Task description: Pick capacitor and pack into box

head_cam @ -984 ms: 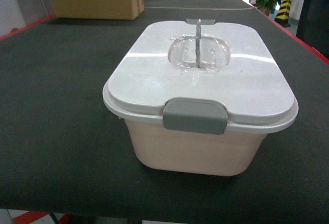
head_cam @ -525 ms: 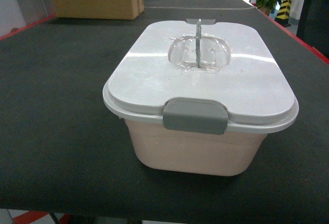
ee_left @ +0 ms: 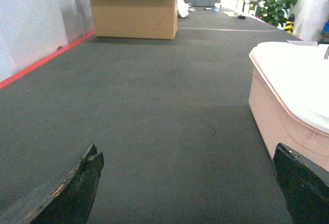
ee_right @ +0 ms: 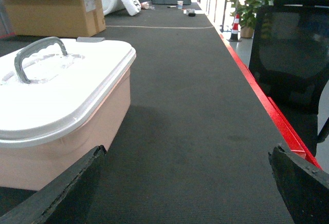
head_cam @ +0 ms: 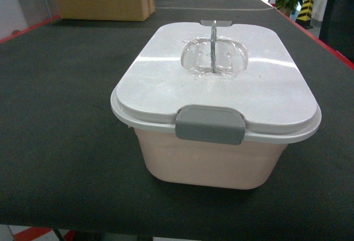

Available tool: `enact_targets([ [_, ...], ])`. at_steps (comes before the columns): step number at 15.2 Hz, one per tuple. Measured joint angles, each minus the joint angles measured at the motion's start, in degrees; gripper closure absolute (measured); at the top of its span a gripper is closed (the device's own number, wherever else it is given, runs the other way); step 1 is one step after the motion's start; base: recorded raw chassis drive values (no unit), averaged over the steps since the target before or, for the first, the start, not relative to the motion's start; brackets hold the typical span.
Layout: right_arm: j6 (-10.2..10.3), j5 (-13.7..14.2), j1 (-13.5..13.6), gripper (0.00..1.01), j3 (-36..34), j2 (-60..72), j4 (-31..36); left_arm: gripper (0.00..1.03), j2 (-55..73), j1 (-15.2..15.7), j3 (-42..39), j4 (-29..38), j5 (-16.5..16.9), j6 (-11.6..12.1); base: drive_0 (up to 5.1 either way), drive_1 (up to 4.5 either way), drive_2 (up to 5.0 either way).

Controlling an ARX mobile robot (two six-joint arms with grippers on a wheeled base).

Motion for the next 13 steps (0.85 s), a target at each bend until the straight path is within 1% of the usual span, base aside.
enact_targets([
  [13, 0.0, 0.0, 0.0, 0.03, 0.0, 0.0, 0.0, 0.05, 0.0, 0.0, 0.0, 0.0, 0.0, 0.0, 0.0, 0.00, 0.0],
])
